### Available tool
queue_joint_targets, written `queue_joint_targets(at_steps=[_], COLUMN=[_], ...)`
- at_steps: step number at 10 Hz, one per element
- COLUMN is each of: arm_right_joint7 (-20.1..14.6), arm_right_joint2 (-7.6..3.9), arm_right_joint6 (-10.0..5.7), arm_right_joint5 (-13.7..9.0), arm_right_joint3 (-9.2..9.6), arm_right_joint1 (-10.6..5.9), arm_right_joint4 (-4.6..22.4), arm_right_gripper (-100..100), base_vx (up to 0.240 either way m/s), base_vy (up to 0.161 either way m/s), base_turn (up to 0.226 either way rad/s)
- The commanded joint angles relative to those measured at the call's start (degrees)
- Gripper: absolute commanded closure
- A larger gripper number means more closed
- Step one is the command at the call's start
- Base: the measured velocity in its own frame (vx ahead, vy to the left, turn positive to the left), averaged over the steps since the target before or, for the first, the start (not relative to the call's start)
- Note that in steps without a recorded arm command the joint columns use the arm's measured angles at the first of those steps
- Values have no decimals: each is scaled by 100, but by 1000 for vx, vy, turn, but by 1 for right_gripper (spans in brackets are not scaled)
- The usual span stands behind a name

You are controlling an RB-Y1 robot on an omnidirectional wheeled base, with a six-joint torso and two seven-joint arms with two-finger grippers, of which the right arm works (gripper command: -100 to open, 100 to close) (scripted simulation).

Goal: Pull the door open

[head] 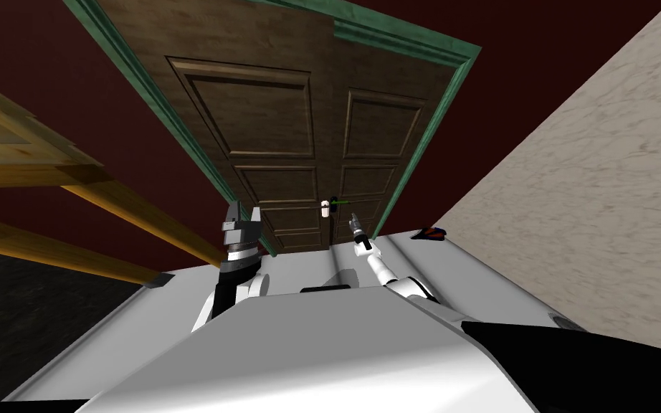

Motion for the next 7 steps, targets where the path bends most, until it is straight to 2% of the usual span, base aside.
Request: queue_joint_targets(at_steps=[1,7], arm_right_joint7=[11,17], arm_right_joint2=[-18,-89], arm_right_joint6=[21,31], arm_right_joint5=[-18,-78], arm_right_joint3=[16,80], arm_right_joint1=[-141,-679], arm_right_joint4=[230,1075], arm_right_gripper=[-100,-100], base_vx=[96,99], base_vy=[11,11], base_turn=[46,35])
